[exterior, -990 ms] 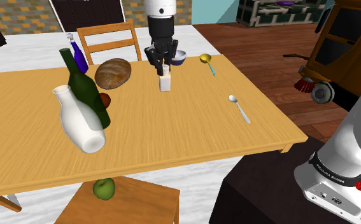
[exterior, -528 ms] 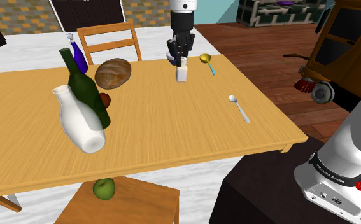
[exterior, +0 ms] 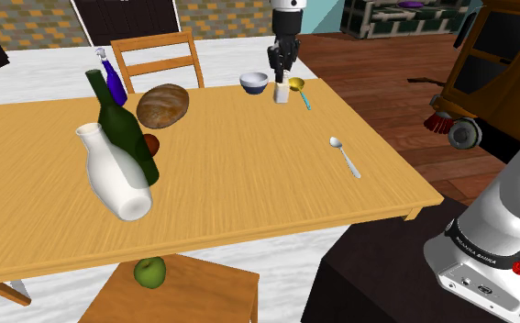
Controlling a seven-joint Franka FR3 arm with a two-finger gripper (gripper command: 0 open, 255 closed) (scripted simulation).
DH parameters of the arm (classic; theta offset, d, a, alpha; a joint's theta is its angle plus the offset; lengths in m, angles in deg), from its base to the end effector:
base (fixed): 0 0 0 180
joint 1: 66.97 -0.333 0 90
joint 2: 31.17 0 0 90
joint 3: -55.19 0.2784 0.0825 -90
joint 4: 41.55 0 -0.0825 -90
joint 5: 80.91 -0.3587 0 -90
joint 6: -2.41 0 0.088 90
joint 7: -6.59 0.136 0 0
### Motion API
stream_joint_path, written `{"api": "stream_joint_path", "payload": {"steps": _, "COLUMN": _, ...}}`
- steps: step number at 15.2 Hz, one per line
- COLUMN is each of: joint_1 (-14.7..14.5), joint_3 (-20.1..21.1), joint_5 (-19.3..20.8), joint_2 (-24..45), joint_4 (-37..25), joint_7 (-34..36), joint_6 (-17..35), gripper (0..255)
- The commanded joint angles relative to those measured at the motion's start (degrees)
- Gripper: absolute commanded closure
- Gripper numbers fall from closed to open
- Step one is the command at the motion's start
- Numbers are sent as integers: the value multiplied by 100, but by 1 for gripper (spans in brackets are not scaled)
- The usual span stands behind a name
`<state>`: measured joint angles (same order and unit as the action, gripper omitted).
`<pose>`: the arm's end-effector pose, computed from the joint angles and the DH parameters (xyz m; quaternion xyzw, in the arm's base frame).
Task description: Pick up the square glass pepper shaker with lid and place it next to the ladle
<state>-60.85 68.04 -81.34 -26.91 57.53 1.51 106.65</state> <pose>0.5572 0.0640 0.4685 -0.9947 -0.1016 -0.0086 0.0120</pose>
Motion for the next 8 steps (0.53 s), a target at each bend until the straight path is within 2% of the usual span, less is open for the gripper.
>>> {"api": "stream_joint_path", "payload": {"steps": 1, "joint_1": 145, "joint_3": -122, "joint_5": -22, "joint_2": -28, "joint_4": 35, "joint_7": -279, "joint_6": 4, "gripper": 255}}
{"api": "stream_joint_path", "payload": {"steps": 8, "joint_1": 620, "joint_3": -527, "joint_5": -27, "joint_2": 236, "joint_4": -316, "joint_7": -1162, "joint_6": -103, "gripper": 255}}
